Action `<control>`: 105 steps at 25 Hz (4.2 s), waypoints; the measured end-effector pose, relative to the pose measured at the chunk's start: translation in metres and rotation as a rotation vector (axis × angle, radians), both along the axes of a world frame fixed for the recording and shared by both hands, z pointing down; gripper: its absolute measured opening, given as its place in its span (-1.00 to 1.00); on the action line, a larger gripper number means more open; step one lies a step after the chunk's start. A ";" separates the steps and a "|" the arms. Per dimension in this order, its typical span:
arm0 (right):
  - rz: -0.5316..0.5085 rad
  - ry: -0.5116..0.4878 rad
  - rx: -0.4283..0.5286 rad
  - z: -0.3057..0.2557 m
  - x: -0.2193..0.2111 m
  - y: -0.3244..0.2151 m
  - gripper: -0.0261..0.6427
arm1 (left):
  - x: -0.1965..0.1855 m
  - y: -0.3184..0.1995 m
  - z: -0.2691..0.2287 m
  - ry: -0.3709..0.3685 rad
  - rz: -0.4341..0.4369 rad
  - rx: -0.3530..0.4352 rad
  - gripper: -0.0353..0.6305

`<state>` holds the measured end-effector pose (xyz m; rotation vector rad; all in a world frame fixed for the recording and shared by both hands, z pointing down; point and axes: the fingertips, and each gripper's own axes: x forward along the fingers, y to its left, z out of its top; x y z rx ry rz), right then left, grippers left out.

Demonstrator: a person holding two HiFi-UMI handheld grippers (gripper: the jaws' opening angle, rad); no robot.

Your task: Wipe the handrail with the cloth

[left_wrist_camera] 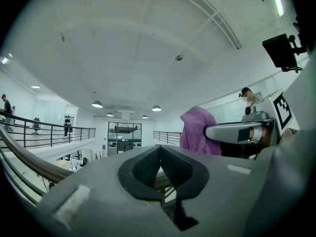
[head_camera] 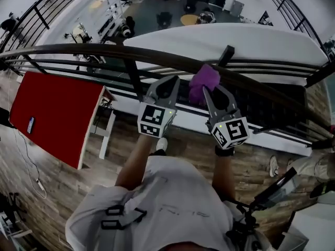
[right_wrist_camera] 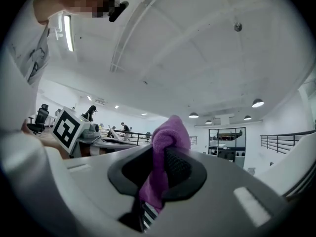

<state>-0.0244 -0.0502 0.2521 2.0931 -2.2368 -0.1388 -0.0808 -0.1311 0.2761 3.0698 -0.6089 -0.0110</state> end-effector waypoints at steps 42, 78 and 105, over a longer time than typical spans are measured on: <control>-0.505 0.284 -0.752 0.194 -0.122 -0.385 -0.75 | -0.110 -0.213 0.069 -0.037 -0.454 -0.142 -0.90; -0.497 0.222 -0.761 0.202 -0.066 -0.345 -0.75 | -0.045 -0.155 0.075 -0.116 -0.412 -0.131 -0.89; -0.444 0.172 -0.739 0.200 0.007 -0.284 -0.75 | 0.028 -0.131 0.068 -0.126 -0.269 -0.116 -0.89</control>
